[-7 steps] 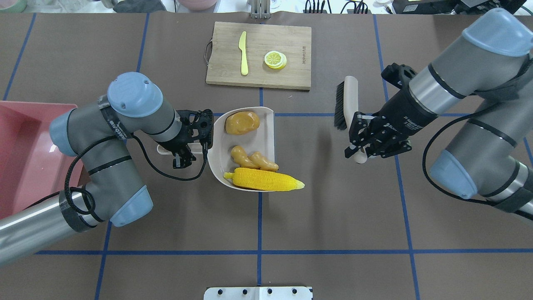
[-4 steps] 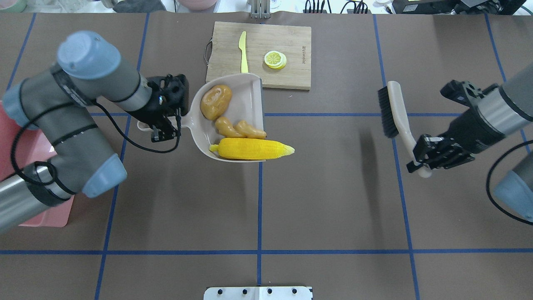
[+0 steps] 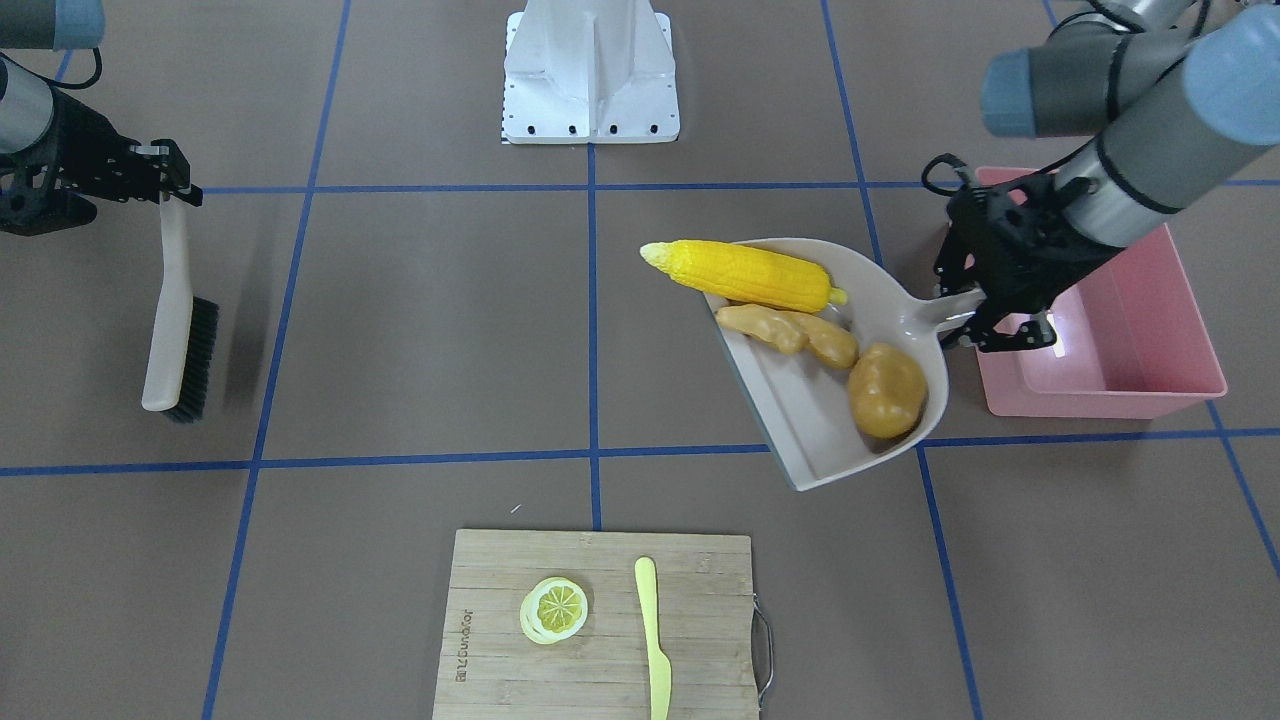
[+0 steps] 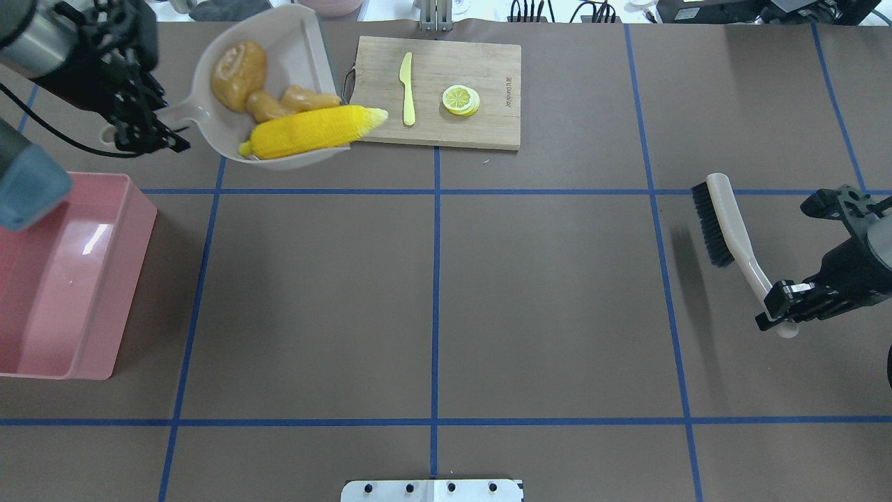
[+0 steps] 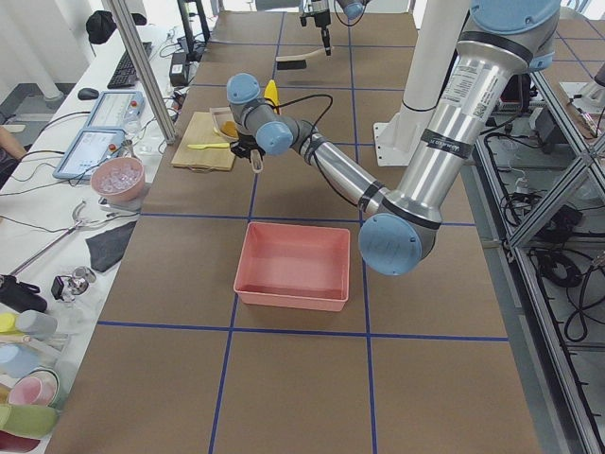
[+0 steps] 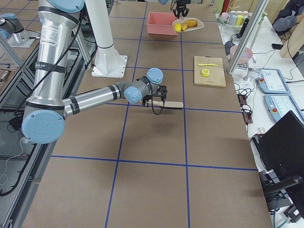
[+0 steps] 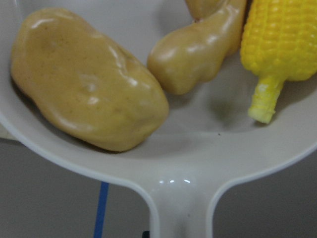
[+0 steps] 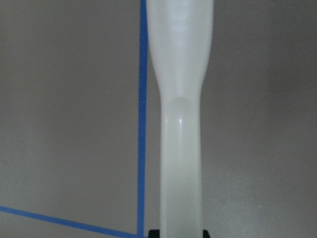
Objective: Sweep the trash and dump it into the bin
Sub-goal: 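Lift the loaded dustpan with the left gripper while the right gripper returns the brush, then lower the brush onto the table and release it with the right gripper, then tip the dustpan over the pink bin with the left gripper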
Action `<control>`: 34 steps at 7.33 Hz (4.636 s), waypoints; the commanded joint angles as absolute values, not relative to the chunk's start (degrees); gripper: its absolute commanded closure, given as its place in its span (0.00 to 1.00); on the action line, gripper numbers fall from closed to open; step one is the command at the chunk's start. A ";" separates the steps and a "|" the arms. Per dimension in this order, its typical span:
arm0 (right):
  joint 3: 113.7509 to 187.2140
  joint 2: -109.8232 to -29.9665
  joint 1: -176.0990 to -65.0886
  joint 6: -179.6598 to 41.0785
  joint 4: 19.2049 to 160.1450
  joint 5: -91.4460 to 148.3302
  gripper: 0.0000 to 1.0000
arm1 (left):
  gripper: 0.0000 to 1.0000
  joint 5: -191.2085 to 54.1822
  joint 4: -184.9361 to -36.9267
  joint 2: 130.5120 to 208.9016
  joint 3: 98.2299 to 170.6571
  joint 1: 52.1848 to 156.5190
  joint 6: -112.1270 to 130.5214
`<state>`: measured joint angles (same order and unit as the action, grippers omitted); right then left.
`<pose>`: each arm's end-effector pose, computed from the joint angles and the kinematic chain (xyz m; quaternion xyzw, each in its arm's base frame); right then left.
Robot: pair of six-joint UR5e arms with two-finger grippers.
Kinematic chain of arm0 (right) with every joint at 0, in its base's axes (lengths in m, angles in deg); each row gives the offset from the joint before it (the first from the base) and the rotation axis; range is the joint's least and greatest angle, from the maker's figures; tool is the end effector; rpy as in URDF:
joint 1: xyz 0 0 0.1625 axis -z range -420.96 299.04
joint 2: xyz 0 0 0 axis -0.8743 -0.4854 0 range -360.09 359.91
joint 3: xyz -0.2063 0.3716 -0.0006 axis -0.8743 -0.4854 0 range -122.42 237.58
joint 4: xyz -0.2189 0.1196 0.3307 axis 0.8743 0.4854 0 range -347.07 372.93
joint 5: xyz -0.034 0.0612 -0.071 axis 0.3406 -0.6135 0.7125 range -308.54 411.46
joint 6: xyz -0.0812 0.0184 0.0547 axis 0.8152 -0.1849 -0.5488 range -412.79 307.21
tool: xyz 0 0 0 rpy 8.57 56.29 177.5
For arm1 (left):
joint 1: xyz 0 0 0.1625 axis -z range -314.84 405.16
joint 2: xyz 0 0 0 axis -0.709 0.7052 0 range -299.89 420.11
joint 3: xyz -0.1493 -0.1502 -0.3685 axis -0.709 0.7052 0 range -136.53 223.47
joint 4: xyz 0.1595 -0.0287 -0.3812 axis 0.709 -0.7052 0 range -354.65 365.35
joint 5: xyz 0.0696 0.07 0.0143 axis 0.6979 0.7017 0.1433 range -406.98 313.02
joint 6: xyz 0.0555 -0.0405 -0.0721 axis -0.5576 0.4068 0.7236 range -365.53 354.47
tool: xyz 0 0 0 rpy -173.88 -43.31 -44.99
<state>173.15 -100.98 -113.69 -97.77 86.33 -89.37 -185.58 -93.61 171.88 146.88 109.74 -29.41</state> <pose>-0.2078 -0.3657 0.4825 -0.0885 -0.4715 -0.0570 0.8756 0.2026 -0.5632 0.3092 0.3372 0.3860 0.4927 0.7032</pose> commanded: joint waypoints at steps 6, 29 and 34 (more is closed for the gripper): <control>166.65 -100.99 -113.60 -96.38 86.67 -83.80 0.00 | 1.00 -190.33 -88.34 147.42 159.22 131.80 -34.19; 154.34 -97.12 -152.37 -34.07 106.01 -74.13 0.00 | 1.00 -171.88 -61.90 125.85 166.52 123.04 -61.26; 154.43 -97.55 -152.37 -34.07 101.37 -74.31 0.00 | 1.00 -166.17 -47.92 135.79 164.68 118.81 -61.17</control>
